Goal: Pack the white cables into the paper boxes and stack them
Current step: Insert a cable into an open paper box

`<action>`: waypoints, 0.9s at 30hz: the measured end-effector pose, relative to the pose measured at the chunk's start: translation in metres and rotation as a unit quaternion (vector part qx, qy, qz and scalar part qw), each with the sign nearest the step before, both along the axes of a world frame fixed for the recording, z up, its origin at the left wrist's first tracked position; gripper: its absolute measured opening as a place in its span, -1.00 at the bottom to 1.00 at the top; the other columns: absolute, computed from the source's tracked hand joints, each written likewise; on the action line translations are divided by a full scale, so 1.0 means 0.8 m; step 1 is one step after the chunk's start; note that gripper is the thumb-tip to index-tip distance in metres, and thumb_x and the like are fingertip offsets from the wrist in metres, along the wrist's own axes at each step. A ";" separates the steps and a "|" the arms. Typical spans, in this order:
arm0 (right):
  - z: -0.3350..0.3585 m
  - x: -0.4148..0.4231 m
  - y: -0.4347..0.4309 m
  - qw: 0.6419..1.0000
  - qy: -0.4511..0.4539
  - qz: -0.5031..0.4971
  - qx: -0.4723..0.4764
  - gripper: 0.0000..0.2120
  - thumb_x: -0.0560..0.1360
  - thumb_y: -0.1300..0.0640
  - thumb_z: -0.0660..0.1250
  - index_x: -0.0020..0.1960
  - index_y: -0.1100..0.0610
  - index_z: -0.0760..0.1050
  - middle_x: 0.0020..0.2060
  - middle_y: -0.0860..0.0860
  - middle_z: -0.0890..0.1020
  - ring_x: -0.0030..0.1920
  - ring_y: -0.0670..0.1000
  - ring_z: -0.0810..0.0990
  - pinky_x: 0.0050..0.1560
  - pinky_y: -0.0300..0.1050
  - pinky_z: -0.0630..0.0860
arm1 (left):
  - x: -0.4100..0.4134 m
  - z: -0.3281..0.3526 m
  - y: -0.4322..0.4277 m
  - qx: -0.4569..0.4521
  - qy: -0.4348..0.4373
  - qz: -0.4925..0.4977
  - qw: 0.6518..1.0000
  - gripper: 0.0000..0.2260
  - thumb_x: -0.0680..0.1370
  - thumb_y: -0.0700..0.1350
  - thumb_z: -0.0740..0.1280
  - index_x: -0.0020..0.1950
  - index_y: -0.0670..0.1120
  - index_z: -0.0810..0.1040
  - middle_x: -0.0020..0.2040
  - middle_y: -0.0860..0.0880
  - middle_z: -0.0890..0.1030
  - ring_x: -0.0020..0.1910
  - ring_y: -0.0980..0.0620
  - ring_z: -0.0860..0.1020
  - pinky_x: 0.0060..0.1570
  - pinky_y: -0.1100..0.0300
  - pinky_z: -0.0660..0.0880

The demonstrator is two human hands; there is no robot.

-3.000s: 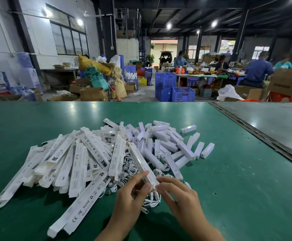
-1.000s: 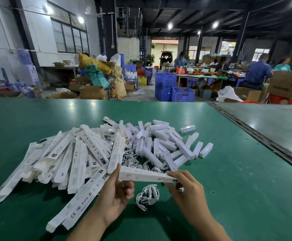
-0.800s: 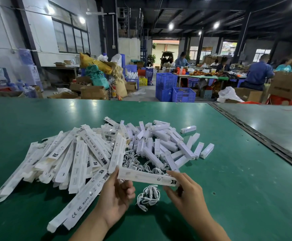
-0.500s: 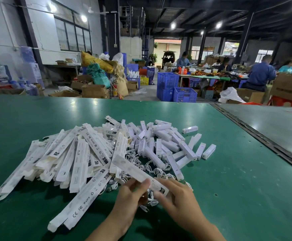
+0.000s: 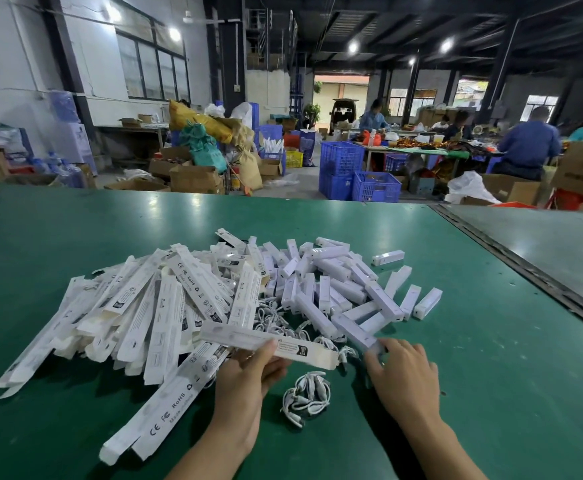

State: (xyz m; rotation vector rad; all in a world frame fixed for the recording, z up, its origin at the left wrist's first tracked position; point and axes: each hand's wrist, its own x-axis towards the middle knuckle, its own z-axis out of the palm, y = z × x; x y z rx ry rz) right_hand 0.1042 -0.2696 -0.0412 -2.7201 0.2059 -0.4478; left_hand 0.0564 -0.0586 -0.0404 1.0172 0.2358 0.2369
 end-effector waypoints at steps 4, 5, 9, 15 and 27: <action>0.007 -0.018 -0.003 0.956 -0.108 0.008 0.274 -0.84 0.52 0.05 0.38 0.04 0.07 0.64 -0.20 -0.08 0.68 -0.16 -0.01 0.60 -0.15 -0.22 0.44 | 0.001 0.001 0.005 -0.024 -0.006 0.010 1.000 -0.67 0.41 -0.15 0.44 0.10 -0.32 0.58 -0.04 -0.33 0.68 -0.09 -0.19 0.68 -0.22 0.18 0.64; 0.008 -0.024 -0.004 0.936 -0.118 0.012 0.331 -0.86 0.51 0.07 0.40 0.03 0.08 0.65 -0.27 -0.11 0.67 -0.23 -0.07 0.61 -0.23 -0.32 0.43 | 0.002 0.001 0.006 -0.025 -0.007 0.018 0.999 -0.70 0.44 -0.16 0.43 0.10 -0.32 0.58 -0.03 -0.34 0.67 -0.08 -0.20 0.68 -0.21 0.17 0.65; 0.013 -0.042 -0.005 0.863 -0.128 0.107 0.478 -0.84 0.47 0.26 0.44 -0.05 0.03 0.66 -0.34 -0.02 0.67 -0.37 -0.09 0.55 -0.36 -0.34 0.49 | 0.003 0.006 0.010 -0.046 -0.008 0.058 0.997 -0.88 0.54 -0.23 0.39 0.04 -0.24 0.59 -0.04 -0.33 0.67 -0.14 -0.15 0.69 -0.26 0.18 0.65; 0.013 -0.054 0.007 0.898 -0.171 0.202 0.352 -0.56 0.30 0.39 0.53 -0.13 -0.17 0.62 -0.34 -0.14 0.64 -0.38 -0.11 0.51 -0.29 -0.25 0.49 | 0.000 0.011 0.013 -0.083 -0.003 0.078 0.993 -0.89 0.53 -0.19 0.39 0.02 -0.19 0.57 -0.12 -0.22 0.70 -0.27 -0.08 0.70 -0.36 0.21 0.62; 0.013 -0.051 0.004 0.908 -0.196 0.281 0.242 -0.55 0.23 0.38 0.52 -0.06 -0.11 0.65 -0.22 -0.21 0.66 -0.26 -0.14 0.59 -0.20 -0.40 0.46 | 0.000 0.009 0.014 -0.063 -0.018 0.092 0.994 -0.88 0.50 -0.18 0.42 0.00 -0.16 0.57 -0.24 -0.09 0.69 -0.30 -0.08 0.70 -0.40 0.18 0.61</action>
